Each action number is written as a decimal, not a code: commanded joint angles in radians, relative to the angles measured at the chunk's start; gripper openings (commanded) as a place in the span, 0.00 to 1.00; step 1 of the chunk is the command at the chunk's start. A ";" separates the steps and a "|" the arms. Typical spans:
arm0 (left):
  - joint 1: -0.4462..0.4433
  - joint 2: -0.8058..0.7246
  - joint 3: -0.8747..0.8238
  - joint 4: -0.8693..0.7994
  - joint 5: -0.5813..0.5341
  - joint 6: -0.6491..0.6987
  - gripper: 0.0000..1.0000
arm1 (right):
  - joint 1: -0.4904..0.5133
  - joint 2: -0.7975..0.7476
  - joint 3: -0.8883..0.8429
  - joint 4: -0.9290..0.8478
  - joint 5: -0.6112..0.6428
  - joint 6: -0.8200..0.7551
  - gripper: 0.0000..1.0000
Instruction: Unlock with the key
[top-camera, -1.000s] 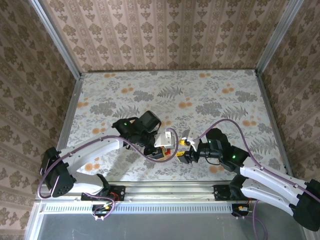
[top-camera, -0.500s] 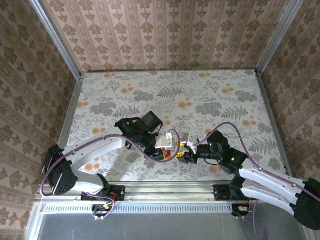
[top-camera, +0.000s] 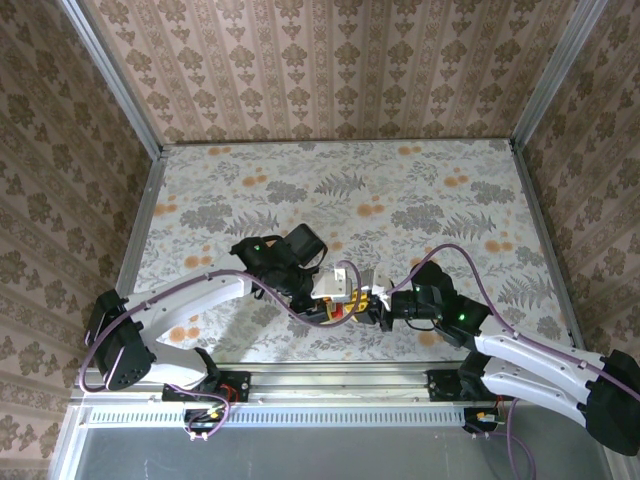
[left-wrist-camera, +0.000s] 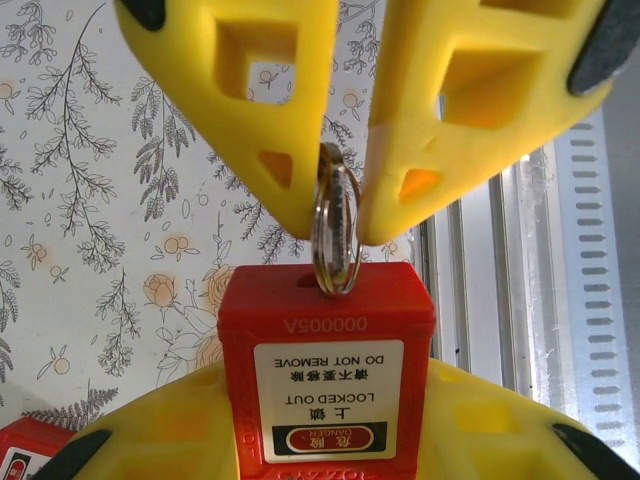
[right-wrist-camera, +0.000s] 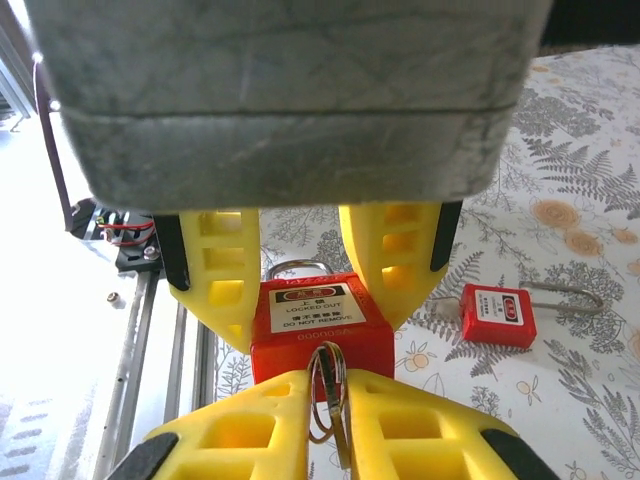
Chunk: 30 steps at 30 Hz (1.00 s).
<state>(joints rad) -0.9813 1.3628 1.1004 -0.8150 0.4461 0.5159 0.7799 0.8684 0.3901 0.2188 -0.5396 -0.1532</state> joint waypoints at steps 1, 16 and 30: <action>-0.006 0.002 0.029 0.003 0.017 0.016 0.00 | 0.010 0.004 -0.010 0.058 -0.055 0.016 0.14; -0.036 -0.057 -0.021 0.084 -0.121 0.004 0.00 | 0.010 -0.028 -0.009 0.084 -0.014 0.282 0.38; -0.049 -0.080 -0.060 0.186 -0.245 -0.038 0.00 | -0.010 -0.182 -0.130 0.158 0.249 0.946 0.64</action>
<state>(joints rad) -1.0210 1.3003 1.0439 -0.6781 0.2287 0.5091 0.7750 0.6525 0.2840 0.2913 -0.3431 0.5884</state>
